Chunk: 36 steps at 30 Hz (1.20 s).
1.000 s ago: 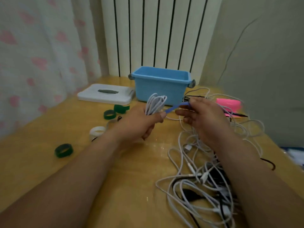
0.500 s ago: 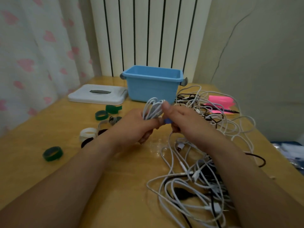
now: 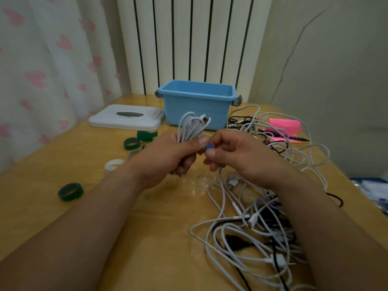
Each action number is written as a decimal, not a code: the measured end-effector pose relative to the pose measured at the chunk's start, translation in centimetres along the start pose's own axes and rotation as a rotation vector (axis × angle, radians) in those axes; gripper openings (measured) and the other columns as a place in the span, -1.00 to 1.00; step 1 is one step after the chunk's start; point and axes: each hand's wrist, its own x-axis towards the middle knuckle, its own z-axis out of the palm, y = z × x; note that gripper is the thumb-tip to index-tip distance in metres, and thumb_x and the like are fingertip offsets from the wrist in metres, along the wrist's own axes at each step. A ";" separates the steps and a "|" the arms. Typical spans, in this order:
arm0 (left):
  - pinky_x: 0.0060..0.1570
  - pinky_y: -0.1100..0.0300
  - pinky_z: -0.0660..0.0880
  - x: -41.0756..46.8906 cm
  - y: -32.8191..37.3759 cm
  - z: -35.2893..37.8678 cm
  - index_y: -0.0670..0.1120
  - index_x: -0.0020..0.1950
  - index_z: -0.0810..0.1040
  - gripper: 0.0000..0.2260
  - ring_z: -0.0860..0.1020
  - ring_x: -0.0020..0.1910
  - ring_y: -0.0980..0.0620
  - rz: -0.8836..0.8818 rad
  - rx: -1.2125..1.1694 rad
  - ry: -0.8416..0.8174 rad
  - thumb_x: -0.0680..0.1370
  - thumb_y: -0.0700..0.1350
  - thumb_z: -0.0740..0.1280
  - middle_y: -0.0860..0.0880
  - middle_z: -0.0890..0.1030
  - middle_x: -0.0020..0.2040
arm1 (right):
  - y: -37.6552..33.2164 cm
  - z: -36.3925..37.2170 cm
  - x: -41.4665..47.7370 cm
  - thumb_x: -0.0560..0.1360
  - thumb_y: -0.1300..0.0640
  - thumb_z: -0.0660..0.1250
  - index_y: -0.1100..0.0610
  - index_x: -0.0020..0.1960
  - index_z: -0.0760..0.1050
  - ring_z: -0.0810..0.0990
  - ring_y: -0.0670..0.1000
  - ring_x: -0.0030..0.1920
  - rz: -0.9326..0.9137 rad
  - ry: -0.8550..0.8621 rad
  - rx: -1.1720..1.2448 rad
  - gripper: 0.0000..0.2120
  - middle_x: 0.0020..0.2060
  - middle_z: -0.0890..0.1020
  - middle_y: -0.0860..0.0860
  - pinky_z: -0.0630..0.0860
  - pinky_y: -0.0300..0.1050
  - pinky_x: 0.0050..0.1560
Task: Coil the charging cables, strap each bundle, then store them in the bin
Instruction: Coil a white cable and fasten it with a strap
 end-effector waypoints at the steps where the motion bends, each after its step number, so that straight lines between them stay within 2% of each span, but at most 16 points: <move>1: -0.40 0.15 0.40 0.0 0.1 0.2 -0.02 -0.12 0.59 -0.77 0.38 -0.43 0.01 0.002 0.035 0.015 0.70 0.02 0.38 -0.03 0.47 -0.38 | -0.1 0.0 -0.1 0.65 0.28 0.37 0.20 0.03 0.56 0.71 0.23 -0.15 0.021 -0.015 0.009 -0.97 -0.33 0.67 0.09 0.57 -0.15 -0.09; 4: -0.40 0.21 0.43 -0.1 0.2 0.3 -0.04 -0.04 0.61 -0.79 0.44 -0.43 0.06 -0.019 0.109 0.075 0.69 0.06 0.38 0.04 0.54 -0.40 | -0.4 0.0 -0.3 0.69 0.27 0.29 0.19 0.05 0.53 0.51 0.06 -0.40 0.100 -0.053 0.057 -0.94 -0.43 0.46 0.05 0.52 -0.03 -0.14; 6: -0.38 0.16 0.44 0.1 0.1 0.2 -0.09 -0.08 0.58 -0.72 0.44 -0.42 0.03 -0.038 0.085 0.107 0.69 0.09 0.37 -0.02 0.56 -0.36 | -0.5 0.1 -0.3 0.70 0.19 0.30 0.16 0.02 0.53 0.37 0.00 -0.44 0.113 -0.005 0.050 -0.91 -0.45 0.37 0.00 0.52 -0.02 -0.19; 9: -0.43 0.16 0.46 0.3 -0.2 1.1 -0.10 -0.10 0.54 -0.68 0.48 -0.44 -0.01 -0.117 0.044 0.185 0.71 0.11 0.35 -0.08 0.57 -0.35 | -1.3 0.4 -0.1 0.70 0.16 0.31 0.11 -0.02 0.53 0.35 -0.01 -0.47 -0.011 0.214 0.138 -0.88 -0.49 0.38 -0.06 0.54 0.02 -0.18; 11: -0.47 0.20 0.46 0.3 -0.2 1.9 -0.16 -0.03 0.57 -0.69 0.51 -0.45 -0.01 -0.135 0.084 0.192 0.74 0.06 0.32 -0.11 0.62 -0.34 | -2.0 1.1 -0.2 0.69 0.18 0.31 0.09 0.00 0.54 0.36 -0.02 -0.47 -0.072 0.204 0.295 -0.91 -0.48 0.42 -0.10 0.50 -0.07 -0.22; 14: -0.40 0.26 0.43 0.4 -0.5 2.1 -0.11 -0.07 0.59 -0.80 0.52 -0.40 0.05 0.006 0.441 0.160 0.72 -0.21 0.26 -0.06 0.61 -0.33 | -1.8 3.4 0.1 0.65 0.09 0.41 0.11 -0.04 0.62 0.45 -0.11 -0.40 -0.058 0.140 0.056 -0.88 -0.40 0.54 -0.15 0.48 -0.09 -0.23; 15: -0.38 0.33 0.39 0.4 -0.4 2.1 -0.03 -0.12 0.56 -0.75 0.51 -0.38 0.15 0.051 0.516 0.155 0.68 -0.30 0.26 0.00 0.58 -0.30 | -1.4 4.1 0.3 0.62 0.04 0.45 0.08 -0.11 0.63 0.47 -0.15 -0.37 -0.036 0.179 -0.043 -0.84 -0.40 0.55 -0.17 0.47 -0.09 -0.21; 17: -0.33 0.42 0.38 0.3 0.2 2.3 0.09 -0.16 0.49 -0.68 0.53 -0.30 0.29 0.088 0.584 0.131 0.66 -0.30 0.26 0.13 0.51 -0.24 | -0.8 4.7 0.9 0.57 -0.02 0.50 0.05 -0.21 0.61 0.48 -0.19 -0.37 0.012 0.294 -0.127 -0.77 -0.43 0.57 -0.21 0.44 -0.20 -0.22; 18: -0.30 0.45 0.38 0.3 0.5 2.4 0.08 -0.14 0.46 -0.73 0.51 -0.28 0.34 0.100 0.636 0.113 0.67 -0.25 0.24 0.17 0.48 -0.22 | -0.6 4.8 1.0 0.57 -0.02 0.51 0.04 -0.23 0.60 0.49 -0.21 -0.39 0.026 0.338 -0.136 -0.75 -0.45 0.56 -0.22 0.40 -0.27 -0.27; 20: -0.32 0.46 0.39 0.1 1.0 2.5 0.03 -0.08 0.44 -0.81 0.49 -0.33 0.28 0.054 0.574 0.090 0.67 -0.22 0.25 0.16 0.49 -0.30 | -0.4 4.8 1.1 0.57 -0.01 0.51 0.05 -0.23 0.60 0.50 -0.20 -0.41 0.033 0.415 -0.147 -0.75 -0.47 0.56 -0.20 0.38 -0.31 -0.34; 22: -0.29 0.33 0.44 0.1 1.0 2.2 0.00 -0.08 0.54 -0.80 0.44 -0.37 0.21 0.030 0.370 0.027 0.64 -0.29 0.31 0.12 0.54 -0.33 | -0.2 4.7 1.1 0.58 0.00 0.48 0.08 -0.21 0.60 0.52 -0.14 -0.40 0.041 0.473 -0.164 -0.76 -0.44 0.58 -0.11 0.44 -0.16 -0.31; 24: -0.23 0.17 0.54 -0.1 1.0 2.0 -0.07 0.05 0.59 -0.87 0.48 -0.25 0.12 -0.004 0.229 -0.002 0.62 -0.28 0.33 0.04 0.56 -0.21 | -0.2 4.6 1.1 0.58 0.03 0.46 0.09 -0.21 0.59 0.59 -0.04 -0.34 0.069 0.496 -0.147 -0.77 -0.39 0.63 -0.03 0.56 0.03 -0.26; 26: -0.16 0.13 0.62 -0.1 0.9 1.9 -0.20 0.21 0.59 -0.81 0.53 -0.16 0.02 -0.081 0.057 0.001 0.62 -0.20 0.32 -0.07 0.57 -0.10 | -0.2 4.3 1.1 0.58 0.04 0.46 0.10 -0.21 0.60 0.64 0.05 -0.30 0.086 0.498 -0.104 -0.78 -0.35 0.67 0.02 0.65 0.18 -0.15; 29: -0.20 0.06 0.62 0.0 0.7 2.2 -0.21 0.13 0.61 -0.73 0.52 -0.18 -0.03 -0.128 -0.127 0.089 0.73 -0.05 0.21 -0.06 0.58 -0.19 | -0.1 4.2 1.0 0.59 0.02 0.46 0.11 -0.17 0.61 0.69 0.10 -0.24 0.067 0.490 -0.071 -0.78 -0.29 0.71 0.05 0.65 0.26 -0.10; 32: -0.33 0.09 0.48 0.3 0.5 2.5 -0.14 -0.02 0.58 -0.68 0.46 -0.29 0.00 -0.018 -0.075 0.228 0.77 -0.06 0.13 -0.06 0.54 -0.27 | -0.1 4.4 1.0 0.62 -0.01 0.44 0.09 -0.14 0.61 0.63 0.04 -0.33 0.034 0.476 -0.043 -0.78 -0.29 0.71 0.05 0.65 0.20 -0.17; 36: -0.43 0.15 0.26 0.5 0.6 2.1 -0.11 -0.10 0.51 -0.68 0.35 -0.41 0.04 0.045 -0.208 0.291 0.78 -0.07 0.12 -0.08 0.48 -0.30 | -0.3 4.2 0.9 0.67 0.06 0.38 0.06 -0.08 0.63 0.55 -0.09 -0.34 0.019 0.433 0.034 -0.84 -0.35 0.61 -0.06 0.57 0.00 -0.21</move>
